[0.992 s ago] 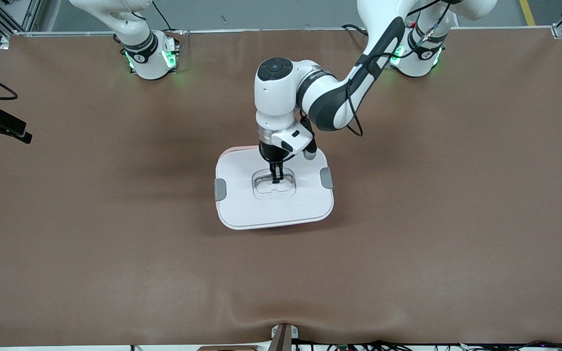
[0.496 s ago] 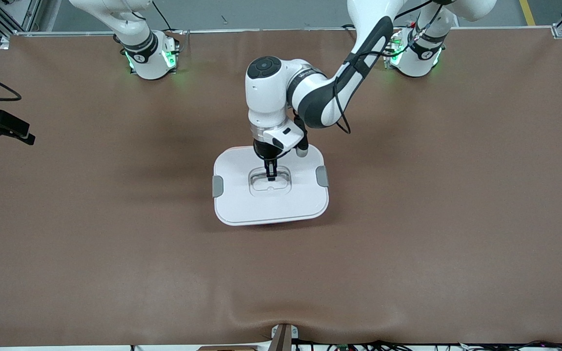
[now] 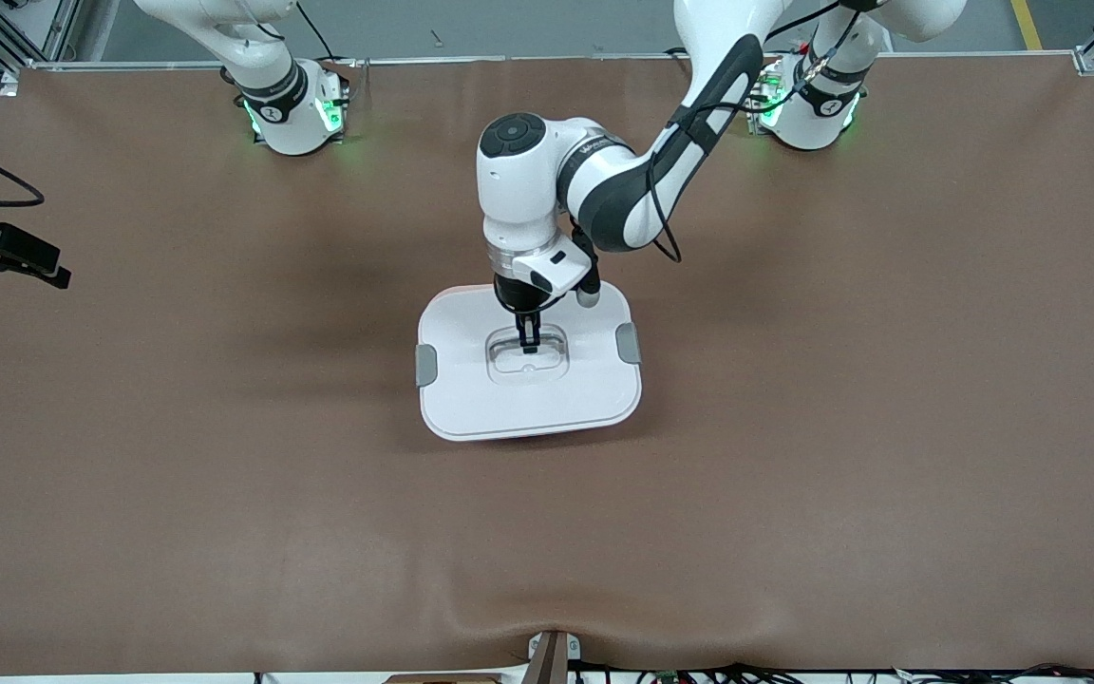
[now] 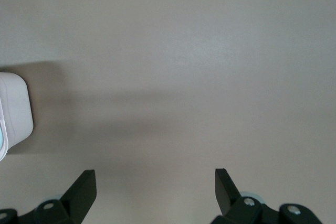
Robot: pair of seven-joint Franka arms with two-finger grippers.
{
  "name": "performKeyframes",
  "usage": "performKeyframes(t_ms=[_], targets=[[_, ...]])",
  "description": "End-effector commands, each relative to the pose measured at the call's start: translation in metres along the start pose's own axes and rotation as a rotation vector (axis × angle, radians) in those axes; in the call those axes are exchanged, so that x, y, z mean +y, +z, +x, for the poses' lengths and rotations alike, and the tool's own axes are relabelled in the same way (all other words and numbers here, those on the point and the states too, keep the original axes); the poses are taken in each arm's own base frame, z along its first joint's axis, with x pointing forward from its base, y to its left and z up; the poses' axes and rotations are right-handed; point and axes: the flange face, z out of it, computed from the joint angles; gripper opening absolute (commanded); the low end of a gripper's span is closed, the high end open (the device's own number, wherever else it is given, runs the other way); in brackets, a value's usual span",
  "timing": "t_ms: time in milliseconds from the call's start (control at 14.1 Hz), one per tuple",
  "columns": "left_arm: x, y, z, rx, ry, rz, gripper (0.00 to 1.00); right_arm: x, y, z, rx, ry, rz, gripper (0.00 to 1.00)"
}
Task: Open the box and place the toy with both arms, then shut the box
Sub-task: 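Lower the lid onto the box and press it down with the left gripper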
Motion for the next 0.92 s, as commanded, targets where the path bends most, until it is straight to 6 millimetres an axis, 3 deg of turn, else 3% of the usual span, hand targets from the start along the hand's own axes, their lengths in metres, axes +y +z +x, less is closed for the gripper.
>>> performKeyframes(t_ms=[0, 425, 850], targets=[[-0.004, -0.006, -0.009, 0.017, -0.01, -0.043, 0.0, -0.003, -0.005, 0.002, 0.003, -0.007, -0.003, 1.0], [-0.01, -0.007, -0.012, 0.016, -0.007, -0.04, 0.0, 0.001, -0.001, 0.002, -0.005, 0.026, 0.017, 1.0], [-0.005, -0.004, -0.004, 0.027, 0.017, -0.037, 0.0, -0.011, -0.002, 0.001, -0.008, 0.118, 0.016, 1.0]])
